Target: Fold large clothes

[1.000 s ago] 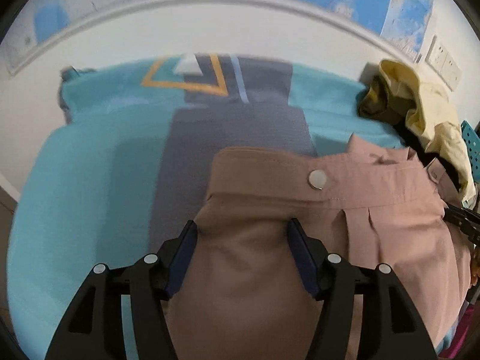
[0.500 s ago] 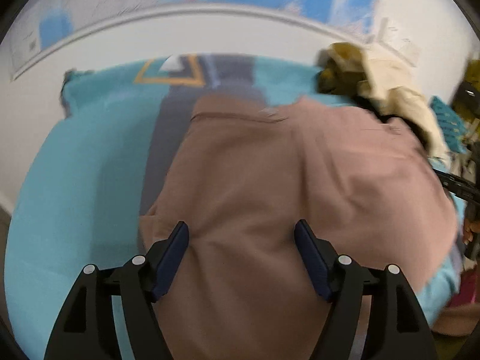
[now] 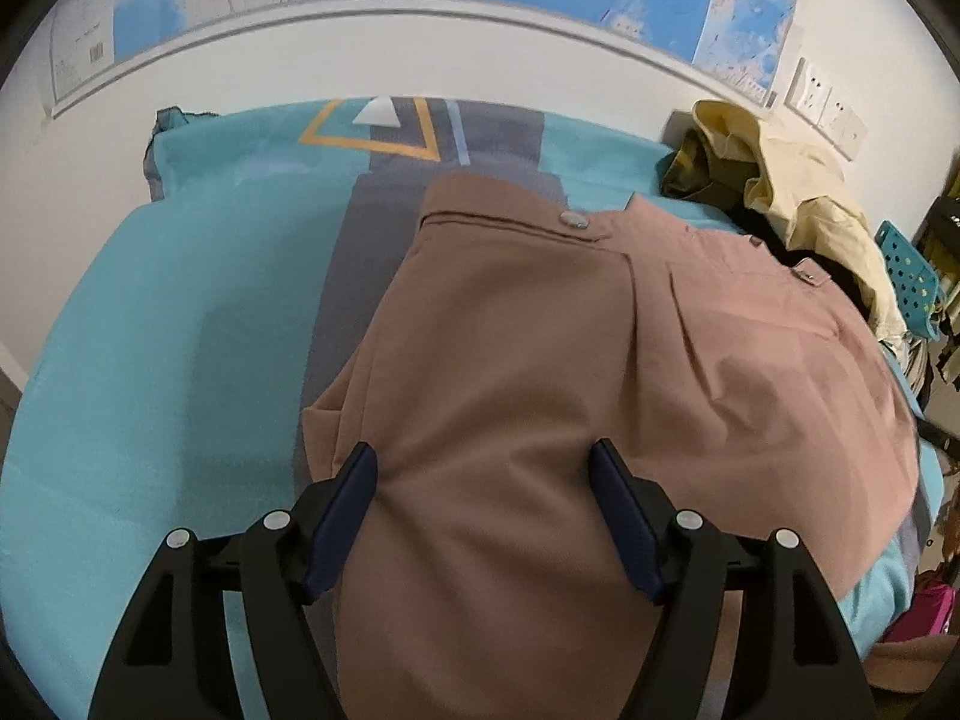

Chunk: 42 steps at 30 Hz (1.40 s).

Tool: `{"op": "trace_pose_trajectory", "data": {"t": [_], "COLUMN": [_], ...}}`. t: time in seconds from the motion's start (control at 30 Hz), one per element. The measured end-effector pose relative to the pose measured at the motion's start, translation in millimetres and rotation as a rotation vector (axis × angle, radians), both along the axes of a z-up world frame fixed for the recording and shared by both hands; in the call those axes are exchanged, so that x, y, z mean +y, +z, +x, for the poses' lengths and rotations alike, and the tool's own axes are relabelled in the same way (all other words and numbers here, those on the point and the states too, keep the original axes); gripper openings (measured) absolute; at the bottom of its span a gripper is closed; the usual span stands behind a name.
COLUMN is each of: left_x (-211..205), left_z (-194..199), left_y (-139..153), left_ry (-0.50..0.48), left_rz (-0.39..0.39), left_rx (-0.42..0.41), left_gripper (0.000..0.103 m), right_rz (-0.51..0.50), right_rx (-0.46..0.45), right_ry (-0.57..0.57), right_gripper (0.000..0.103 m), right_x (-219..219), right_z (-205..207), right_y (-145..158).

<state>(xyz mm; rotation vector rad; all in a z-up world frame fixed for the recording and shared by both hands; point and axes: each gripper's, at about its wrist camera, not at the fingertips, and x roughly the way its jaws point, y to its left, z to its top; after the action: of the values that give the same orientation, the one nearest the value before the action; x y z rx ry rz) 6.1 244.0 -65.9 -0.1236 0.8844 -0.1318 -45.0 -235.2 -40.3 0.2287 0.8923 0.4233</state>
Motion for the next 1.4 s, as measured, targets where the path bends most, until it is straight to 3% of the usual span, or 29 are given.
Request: {"op": "trace_pose_trajectory", "data": {"t": [0.07, 0.13, 0.17, 0.23, 0.3, 0.5, 0.6, 0.73, 0.87, 0.97, 1.07, 1.17, 1.3, 1.4], "left_x": [-2.3, -4.5, -6.4, -8.1, -9.6, -12.3, -16.8, -21.5, -22.3, -21.7, -21.6, -19.2, -15.0, -8.5], "left_z": [4.5, 7.4, 8.0, 6.0, -1.0, -24.8, -33.2, -36.5, -37.5, -37.7, -38.5, -37.7, -39.0, -41.2], "left_y": [-1.7, -2.6, -2.3, -0.8, 3.0, 19.0, 21.3, 16.6, 15.7, 15.5, 14.0, 12.4, 12.0, 13.3], "left_ry": [0.006, 0.014, 0.019, 0.026, 0.021, 0.025, 0.027, 0.039, 0.052, 0.057, 0.057, 0.059, 0.064, 0.075], "left_rz": [0.022, 0.04, 0.052, 0.062, 0.067, 0.063, 0.085, 0.107, 0.106, 0.101, 0.102, 0.081, 0.043, 0.015], "left_rx": [0.001, 0.006, 0.008, 0.012, 0.003, -0.042, -0.058, -0.048, -0.051, -0.052, -0.05, -0.046, -0.044, -0.044], "left_gripper": [0.072, 0.073, 0.073, 0.077, 0.081, 0.083, 0.084, 0.084, 0.084, 0.084, 0.086, 0.087, 0.087, 0.087], "right_rz": [0.018, 0.06, 0.056, 0.003, -0.065, -0.055, -0.071, -0.063, -0.16, -0.139, -0.189, -0.163, -0.174, -0.225], "right_rx": [0.023, 0.029, 0.033, 0.029, -0.033, -0.219, -0.258, -0.205, -0.09, -0.054, -0.093, -0.156, -0.243, -0.285], "right_ry": [-0.01, -0.043, -0.063, -0.076, -0.061, 0.14, 0.262, 0.374, 0.367, 0.354, 0.353, 0.391, 0.491, 0.582], "right_gripper": [0.022, 0.02, 0.021, 0.033, 0.05, 0.069, 0.07, 0.07, 0.071, 0.071, 0.073, 0.077, 0.083, 0.084], "right_x": [-0.2, -9.1, -11.0, -7.5, 4.3, 62.4, 101.0, 143.1, 162.6, 158.4, 162.8, 171.3, 199.0, 228.2], "right_z": [3.7, 4.9, 6.7, 6.3, 0.9, -15.9, -16.1, -0.6, 23.9, 31.6, 25.1, 13.6, -6.3, -20.1], "right_y": [-9.6, -15.1, -14.5, -6.9, 10.9, 61.0, 63.6, 43.9, 7.2, -0.7, 13.3, 34.7, 54.4, 51.9]}}
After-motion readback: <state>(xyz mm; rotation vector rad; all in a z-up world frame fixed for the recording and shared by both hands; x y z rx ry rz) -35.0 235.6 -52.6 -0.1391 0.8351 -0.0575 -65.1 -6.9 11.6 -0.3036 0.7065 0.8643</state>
